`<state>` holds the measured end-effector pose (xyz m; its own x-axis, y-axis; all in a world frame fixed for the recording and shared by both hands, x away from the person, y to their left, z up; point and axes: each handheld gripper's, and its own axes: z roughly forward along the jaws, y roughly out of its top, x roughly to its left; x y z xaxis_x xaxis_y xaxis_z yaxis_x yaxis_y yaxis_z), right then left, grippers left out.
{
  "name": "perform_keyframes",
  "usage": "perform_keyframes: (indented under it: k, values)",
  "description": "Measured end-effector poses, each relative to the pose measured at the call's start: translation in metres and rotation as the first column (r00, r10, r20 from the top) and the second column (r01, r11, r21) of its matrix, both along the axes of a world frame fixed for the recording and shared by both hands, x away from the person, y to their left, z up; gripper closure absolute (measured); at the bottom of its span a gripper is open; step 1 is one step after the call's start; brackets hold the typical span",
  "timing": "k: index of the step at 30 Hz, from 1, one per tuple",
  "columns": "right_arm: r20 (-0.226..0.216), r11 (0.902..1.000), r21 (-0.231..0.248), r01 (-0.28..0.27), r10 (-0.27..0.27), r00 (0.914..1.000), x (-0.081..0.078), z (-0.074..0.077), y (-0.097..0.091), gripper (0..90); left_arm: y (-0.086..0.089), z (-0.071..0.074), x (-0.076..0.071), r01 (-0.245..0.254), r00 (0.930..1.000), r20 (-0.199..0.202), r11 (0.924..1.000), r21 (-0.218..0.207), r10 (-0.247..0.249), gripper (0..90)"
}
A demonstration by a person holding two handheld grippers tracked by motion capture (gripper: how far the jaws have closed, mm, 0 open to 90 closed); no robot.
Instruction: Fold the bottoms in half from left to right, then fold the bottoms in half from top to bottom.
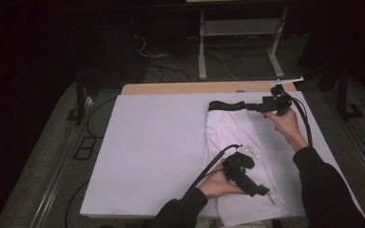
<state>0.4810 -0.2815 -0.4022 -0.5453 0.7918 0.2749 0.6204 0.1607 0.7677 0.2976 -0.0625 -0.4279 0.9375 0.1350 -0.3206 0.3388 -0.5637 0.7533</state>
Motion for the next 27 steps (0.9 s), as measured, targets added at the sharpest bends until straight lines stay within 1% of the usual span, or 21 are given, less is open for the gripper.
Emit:
perform_keyframes:
  k: [2,3,4,5,10,11,12,14,17,20,21,24,25,26,27]
  values:
    - [0.000,1.0000,0.002,-0.002,0.002,1.0000,-0.002,-0.001,0.000,0.0,0.008,0.002,0.004,-0.022,0.9997,0.010,0.9997,-0.006,0.022,0.0]
    - [0.000,1.0000,0.002,-0.002,0.002,1.0000,-0.002,-0.001,0.000,0.0,0.008,0.002,0.004,-0.022,0.9997,0.010,0.9997,-0.006,0.022,0.0]
    - [0.000,1.0000,0.001,-0.008,0.008,1.0000,-0.003,-0.001,0.000,0.0,0.013,0.004,0.007,-0.038,0.9992,0.016,0.9992,-0.010,0.038,0.0]
    - [0.000,1.0000,0.001,-0.008,0.008,1.0000,-0.003,-0.001,0.000,0.0,0.013,0.004,0.007,-0.038,0.9992,0.016,0.9992,-0.010,0.038,0.0]
    - [0.004,0.9999,-0.003,-0.013,0.013,0.9999,-0.008,-0.001,0.001,0.0,0.026,0.009,0.014,-0.074,0.9965,0.037,0.9968,-0.031,0.075,0.0]
    - [0.005,0.9999,-0.005,-0.014,0.014,0.9999,-0.009,-0.001,0.001,0.0,0.030,0.011,0.016,-0.093,0.9948,0.039,0.9949,-0.039,0.094,0.0]
    - [0.005,0.9999,-0.005,-0.014,0.014,0.9999,-0.009,-0.001,0.001,0.0,0.030,0.011,0.016,-0.093,0.9948,0.039,0.9949,-0.039,0.094,0.0]
    - [0.005,0.9999,-0.006,-0.012,0.012,0.9999,-0.011,-0.001,0.002,0.0,0.034,0.014,0.019,-0.107,0.9931,0.042,0.9931,-0.046,0.109,0.0]
    - [0.016,0.9998,-0.002,-0.021,0.021,0.9997,-0.014,0.001,0.003,0.0,0.040,0.017,0.023,-0.125,0.9900,0.059,0.9907,-0.053,0.128,0.0]
    - [0.022,0.9995,-0.002,-0.033,0.033,0.9992,-0.018,0.003,0.005,0.0,0.046,0.020,0.028,-0.144,0.9868,0.065,0.9874,-0.066,0.148,0.0]
    - [0.025,0.9993,-0.001,-0.037,0.037,0.9990,-0.019,0.004,0.005,0.0,0.046,0.020,0.028,-0.144,0.9868,0.065,0.9874,-0.066,0.148,0.0]
    - [0.029,0.9988,-0.003,-0.049,0.049,0.9984,-0.022,0.007,0.007,0.0,0.052,0.024,0.033,-0.161,0.9830,0.076,0.9842,-0.073,0.167,0.0]
    - [0.029,0.9988,-0.003,-0.049,0.049,0.9984,-0.022,0.007,0.007,0.0,0.052,0.024,0.033,-0.161,0.9830,0.076,0.9842,-0.073,0.167,0.0]
    - [0.035,0.9986,0.000,-0.053,0.053,0.9980,-0.024,0.008,0.008,0.0,0.055,0.026,0.036,-0.169,0.9811,0.082,0.9827,-0.076,0.175,0.0]
    - [0.037,0.9984,0.001,-0.056,0.056,0.9977,-0.025,0.008,0.009,0.0,0.055,0.026,0.036,-0.169,0.9811,0.082,0.9827,-0.076,0.175,0.0]
